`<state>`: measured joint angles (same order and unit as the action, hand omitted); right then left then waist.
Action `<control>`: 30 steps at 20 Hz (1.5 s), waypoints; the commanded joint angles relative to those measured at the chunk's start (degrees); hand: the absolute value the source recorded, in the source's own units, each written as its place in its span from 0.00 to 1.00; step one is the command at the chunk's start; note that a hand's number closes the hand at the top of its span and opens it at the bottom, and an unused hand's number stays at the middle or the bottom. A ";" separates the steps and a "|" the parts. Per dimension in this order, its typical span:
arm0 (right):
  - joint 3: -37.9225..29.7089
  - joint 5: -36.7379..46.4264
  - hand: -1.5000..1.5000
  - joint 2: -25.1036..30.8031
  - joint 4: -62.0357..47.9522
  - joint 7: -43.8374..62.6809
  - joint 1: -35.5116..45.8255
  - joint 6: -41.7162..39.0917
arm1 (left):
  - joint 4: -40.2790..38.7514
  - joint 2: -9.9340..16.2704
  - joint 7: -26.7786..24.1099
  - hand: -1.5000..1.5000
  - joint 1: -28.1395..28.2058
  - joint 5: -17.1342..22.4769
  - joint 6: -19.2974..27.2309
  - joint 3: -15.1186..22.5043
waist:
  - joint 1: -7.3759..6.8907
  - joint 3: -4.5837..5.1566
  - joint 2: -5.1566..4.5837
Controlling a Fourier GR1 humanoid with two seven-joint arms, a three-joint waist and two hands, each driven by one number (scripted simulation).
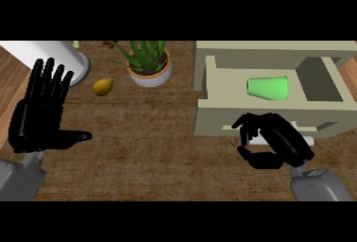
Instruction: Pick up the cup, place it into the drawer and close the drawer
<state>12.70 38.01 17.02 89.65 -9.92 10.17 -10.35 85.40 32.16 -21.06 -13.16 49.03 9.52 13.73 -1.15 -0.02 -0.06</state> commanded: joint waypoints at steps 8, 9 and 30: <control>-0.43 10.09 0.00 -7.13 -34.38 -7.31 16.05 9.58 | 0.83 -0.75 0.60 0.00 5.24 -1.53 -6.28 -5.66 | 0.08 -0.03 -0.19; -2.11 9.20 0.00 -5.49 -32.87 -6.70 16.84 6.87 | 0.82 1.70 1.65 0.00 6.83 -0.37 -8.88 -9.51 | 0.37 0.00 -0.05; -15.27 7.50 0.00 0.96 -76.36 -22.41 44.87 8.14 | -5.54 -2.14 0.25 0.00 6.58 -3.08 -19.57 -11.77 | -2.91 -0.13 -1.91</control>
<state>-0.86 45.21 16.21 18.88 -34.46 50.61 -3.41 82.31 30.43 -20.51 -5.16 46.45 -8.60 1.93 -3.06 0.21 -0.36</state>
